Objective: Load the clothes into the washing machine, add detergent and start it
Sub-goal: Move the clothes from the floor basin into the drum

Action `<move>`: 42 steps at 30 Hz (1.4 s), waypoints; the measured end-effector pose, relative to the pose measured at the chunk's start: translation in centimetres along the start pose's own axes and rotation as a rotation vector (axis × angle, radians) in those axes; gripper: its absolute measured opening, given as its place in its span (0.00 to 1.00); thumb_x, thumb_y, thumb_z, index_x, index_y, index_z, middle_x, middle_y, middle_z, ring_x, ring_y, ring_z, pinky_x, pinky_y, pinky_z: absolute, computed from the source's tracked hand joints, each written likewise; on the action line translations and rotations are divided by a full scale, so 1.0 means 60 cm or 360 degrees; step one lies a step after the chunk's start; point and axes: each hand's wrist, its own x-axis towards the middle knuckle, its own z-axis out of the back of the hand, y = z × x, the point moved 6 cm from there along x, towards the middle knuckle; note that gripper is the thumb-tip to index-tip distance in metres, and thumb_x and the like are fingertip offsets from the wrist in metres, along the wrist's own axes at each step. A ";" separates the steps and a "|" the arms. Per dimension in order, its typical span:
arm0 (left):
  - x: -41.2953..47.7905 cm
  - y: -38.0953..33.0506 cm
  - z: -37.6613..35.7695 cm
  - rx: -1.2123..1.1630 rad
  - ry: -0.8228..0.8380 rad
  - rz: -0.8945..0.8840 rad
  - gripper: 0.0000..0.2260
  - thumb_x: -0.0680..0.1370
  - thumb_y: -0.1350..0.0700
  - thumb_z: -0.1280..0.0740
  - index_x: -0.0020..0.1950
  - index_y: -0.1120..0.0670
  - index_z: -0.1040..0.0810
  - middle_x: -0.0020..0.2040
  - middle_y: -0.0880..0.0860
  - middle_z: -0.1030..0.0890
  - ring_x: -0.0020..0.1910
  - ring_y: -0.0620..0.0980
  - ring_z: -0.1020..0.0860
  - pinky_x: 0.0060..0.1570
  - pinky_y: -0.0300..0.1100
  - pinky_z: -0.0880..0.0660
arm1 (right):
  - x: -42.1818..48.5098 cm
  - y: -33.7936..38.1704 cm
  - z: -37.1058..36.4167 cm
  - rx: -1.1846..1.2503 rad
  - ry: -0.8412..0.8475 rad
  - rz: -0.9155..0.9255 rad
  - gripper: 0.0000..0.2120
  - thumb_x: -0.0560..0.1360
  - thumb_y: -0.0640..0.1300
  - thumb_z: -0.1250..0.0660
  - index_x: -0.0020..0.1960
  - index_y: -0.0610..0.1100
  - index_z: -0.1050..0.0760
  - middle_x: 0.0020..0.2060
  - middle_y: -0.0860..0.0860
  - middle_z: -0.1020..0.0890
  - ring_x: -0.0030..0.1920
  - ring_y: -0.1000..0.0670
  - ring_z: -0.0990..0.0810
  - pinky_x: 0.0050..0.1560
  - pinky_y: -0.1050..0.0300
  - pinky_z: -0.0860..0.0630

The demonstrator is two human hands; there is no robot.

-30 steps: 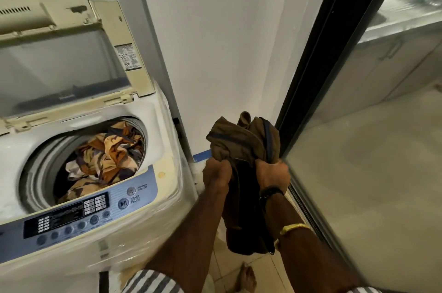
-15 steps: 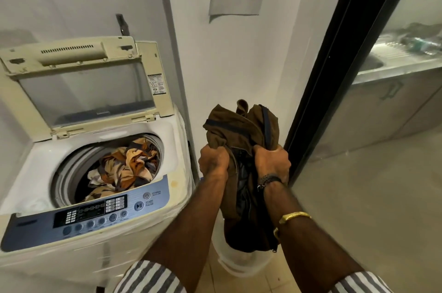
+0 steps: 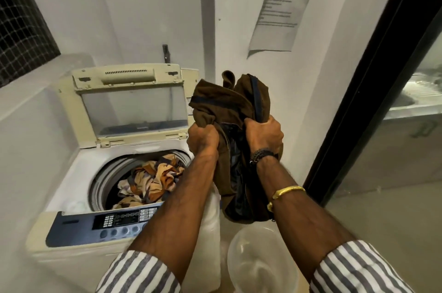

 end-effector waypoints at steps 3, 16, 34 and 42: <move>0.042 -0.017 0.058 -0.0046 -0.0069 -0.0033 0.17 0.76 0.57 0.39 0.64 0.57 0.23 0.60 0.59 0.20 0.58 0.62 0.22 0.59 0.50 0.25 | -0.029 0.034 -0.058 0.0071 0.0095 0.0067 0.19 0.68 0.56 0.28 0.56 0.49 0.21 0.50 0.50 0.17 0.50 0.44 0.19 0.47 0.55 0.25; 0.214 -0.003 0.311 -0.0170 -0.0476 -0.0058 0.16 0.77 0.60 0.38 0.63 0.57 0.22 0.58 0.57 0.19 0.56 0.59 0.22 0.47 0.42 0.32 | -0.178 0.122 -0.314 0.0197 0.0449 0.0228 0.17 0.72 0.53 0.28 0.58 0.48 0.21 0.46 0.53 0.20 0.45 0.49 0.23 0.43 0.60 0.31; 0.337 0.217 0.378 0.0287 -0.0318 0.0251 0.17 0.79 0.55 0.36 0.64 0.61 0.23 0.63 0.62 0.21 0.61 0.64 0.24 0.60 0.48 0.28 | -0.264 -0.031 -0.501 -0.0270 0.0765 0.0127 0.15 0.70 0.50 0.26 0.55 0.47 0.20 0.44 0.50 0.19 0.47 0.46 0.20 0.47 0.59 0.29; 0.352 0.258 0.311 0.0328 -0.0052 0.0338 0.17 0.75 0.55 0.38 0.61 0.60 0.22 0.57 0.61 0.19 0.56 0.62 0.22 0.61 0.52 0.25 | -0.285 -0.094 -0.584 -0.0804 0.1357 0.0334 0.18 0.70 0.57 0.27 0.53 0.46 0.21 0.47 0.47 0.16 0.47 0.45 0.18 0.47 0.53 0.20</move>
